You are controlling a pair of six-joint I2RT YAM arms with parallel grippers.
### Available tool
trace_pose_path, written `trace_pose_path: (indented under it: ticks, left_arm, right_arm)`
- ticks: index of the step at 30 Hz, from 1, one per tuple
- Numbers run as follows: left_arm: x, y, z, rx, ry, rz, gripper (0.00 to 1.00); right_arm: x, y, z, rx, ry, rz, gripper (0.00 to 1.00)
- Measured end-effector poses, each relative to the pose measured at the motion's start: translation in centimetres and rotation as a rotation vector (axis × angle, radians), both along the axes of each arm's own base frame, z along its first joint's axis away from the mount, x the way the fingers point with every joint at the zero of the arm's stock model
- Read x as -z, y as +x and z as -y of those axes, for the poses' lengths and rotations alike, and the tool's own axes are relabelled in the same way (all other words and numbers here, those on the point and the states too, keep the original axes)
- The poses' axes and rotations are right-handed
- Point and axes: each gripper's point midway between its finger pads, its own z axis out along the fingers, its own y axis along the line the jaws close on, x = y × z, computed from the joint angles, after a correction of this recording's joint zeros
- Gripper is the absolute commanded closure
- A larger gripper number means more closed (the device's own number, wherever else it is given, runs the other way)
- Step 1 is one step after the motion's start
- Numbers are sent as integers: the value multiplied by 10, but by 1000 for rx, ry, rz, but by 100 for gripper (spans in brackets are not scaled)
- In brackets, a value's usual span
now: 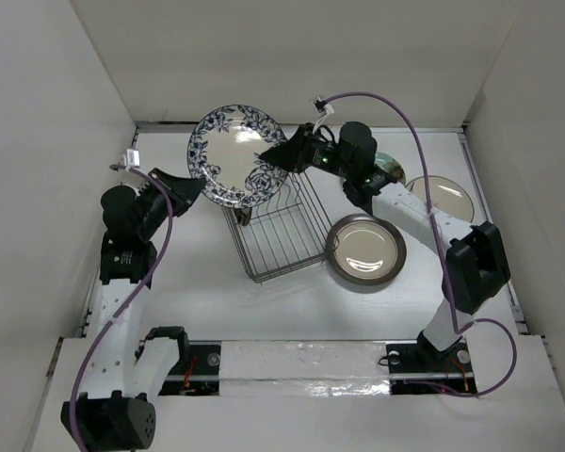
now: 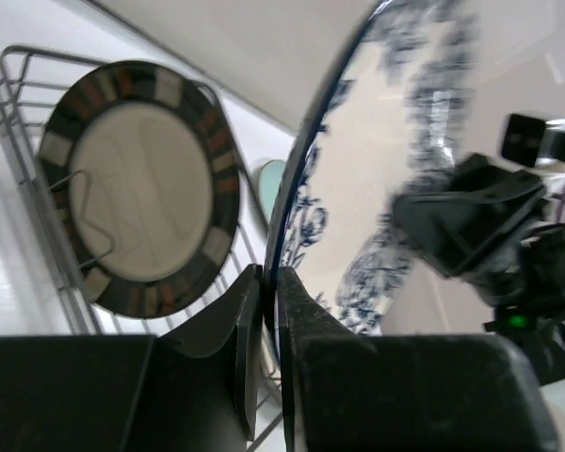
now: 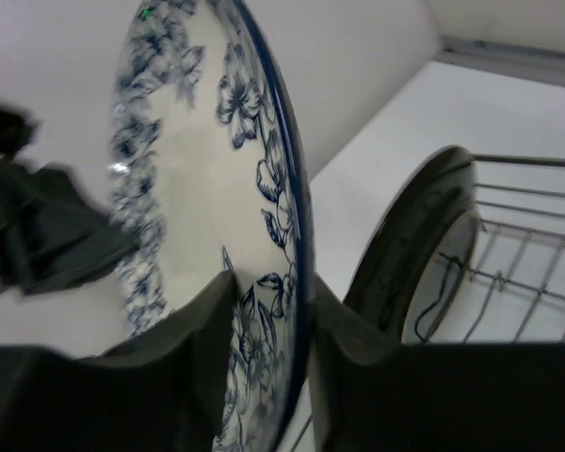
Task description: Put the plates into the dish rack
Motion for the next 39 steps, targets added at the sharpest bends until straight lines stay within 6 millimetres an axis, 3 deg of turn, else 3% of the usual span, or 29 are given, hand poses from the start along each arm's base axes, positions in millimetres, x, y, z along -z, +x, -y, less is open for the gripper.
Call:
trace_pose_path:
  ticks: [2, 4, 5, 11, 14, 18, 22, 29, 32, 35, 39]
  left_arm:
    - [13, 8, -8, -35, -1, -38, 100]
    - [17, 11, -6, -25, -2, -46, 86]
    - [16, 11, -6, -22, 0, -41, 72]
    - [17, 8, 1, 13, 32, -23, 37]
    - [13, 6, -1, -7, 64, 4, 31]
    - [-9, 1, -14, -84, 115, 89, 31]
    - [-19, -2, -22, -141, 156, 139, 33]
    - [-10, 0, -23, -162, 209, 142, 56]
    - [-2, 1, -21, -158, 234, 142, 70]
    - [8, 1, -22, -162, 258, 134, 100]
    - [10, 3, -25, -171, 278, 134, 100]
  right_arm:
    - [-11, -2, 3, -48, 67, -2, 100]
    - [-13, -6, 4, -69, 100, -3, 100]
    - [-10, -6, 5, -72, 112, -11, 100]
    - [10, -8, 11, -61, 127, -73, 100]
    - [17, -9, 23, -32, 124, -107, 100]
    - [20, 2, 51, 68, 125, -138, 100]
    - [3, 12, 79, 193, 142, -118, 100]
    - [-20, 24, 116, 404, 120, -39, 100]
    - [-10, 31, 127, 485, 58, -39, 100]
    - [9, 38, 136, 568, -45, -56, 100]
    - [27, 50, 140, 648, -183, -62, 100]
